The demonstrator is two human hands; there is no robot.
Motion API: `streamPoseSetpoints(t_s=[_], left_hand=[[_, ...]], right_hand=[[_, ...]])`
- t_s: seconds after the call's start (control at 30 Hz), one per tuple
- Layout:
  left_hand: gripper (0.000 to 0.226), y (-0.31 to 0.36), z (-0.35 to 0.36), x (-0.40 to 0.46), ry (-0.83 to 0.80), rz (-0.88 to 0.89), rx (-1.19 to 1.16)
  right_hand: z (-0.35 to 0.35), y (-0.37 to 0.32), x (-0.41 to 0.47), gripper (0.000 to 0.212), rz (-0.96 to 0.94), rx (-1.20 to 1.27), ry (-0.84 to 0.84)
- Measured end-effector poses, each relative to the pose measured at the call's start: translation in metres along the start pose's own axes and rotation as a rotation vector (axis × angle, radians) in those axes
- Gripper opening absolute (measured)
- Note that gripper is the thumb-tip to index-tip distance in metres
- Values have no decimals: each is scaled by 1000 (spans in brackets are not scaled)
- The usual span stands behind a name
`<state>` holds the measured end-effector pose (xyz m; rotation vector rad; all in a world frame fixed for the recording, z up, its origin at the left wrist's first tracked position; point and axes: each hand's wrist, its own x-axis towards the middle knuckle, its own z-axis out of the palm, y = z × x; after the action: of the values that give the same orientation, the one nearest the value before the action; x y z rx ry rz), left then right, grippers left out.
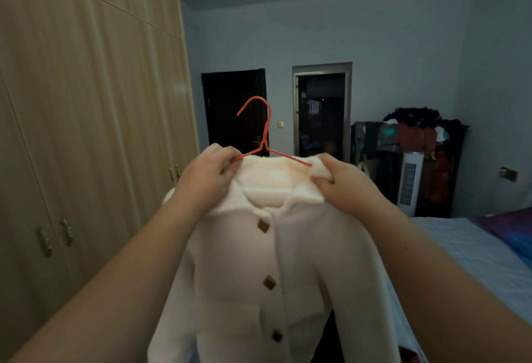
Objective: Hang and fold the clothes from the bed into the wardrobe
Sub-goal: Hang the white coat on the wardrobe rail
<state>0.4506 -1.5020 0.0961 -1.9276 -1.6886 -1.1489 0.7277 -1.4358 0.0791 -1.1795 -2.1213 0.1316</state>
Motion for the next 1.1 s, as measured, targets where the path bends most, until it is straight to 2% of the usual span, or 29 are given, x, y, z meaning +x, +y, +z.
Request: streamPoseSetpoints(t_s=[0.07, 0.13, 0.23, 0.37, 0.43, 0.67, 0.83, 0.93, 1.1], left_hand=[[16, -1, 3, 2, 42, -19, 0], [16, -3, 4, 4, 79, -36, -5], [16, -2, 3, 6, 91, -63, -2], [16, -10, -3, -4, 90, -95, 43], [15, -15, -14, -15, 98, -116, 82], [14, -22, -68, -66, 209, -216, 191], [19, -22, -111, -105, 308, -286, 208], [24, -21, -143, -128, 324, -357, 240], [31, -13, -207, -172, 331, -544, 317]], right_hand=[[1, -2, 4, 42, -37, 56, -87], [3, -5, 7, 42, -81, 102, -95], [9, -9, 14, 35, -123, 46, -72], [16, -15, 26, 23, -186, -16, -125], [19, -18, 31, 16, -231, 33, -176], [33, -58, 44, 15, -510, 268, -336], [65, -101, 33, 13, -581, 485, -312], [76, -133, 15, 24, -589, 545, -289], [79, -197, -16, 16, -644, 573, -262]])
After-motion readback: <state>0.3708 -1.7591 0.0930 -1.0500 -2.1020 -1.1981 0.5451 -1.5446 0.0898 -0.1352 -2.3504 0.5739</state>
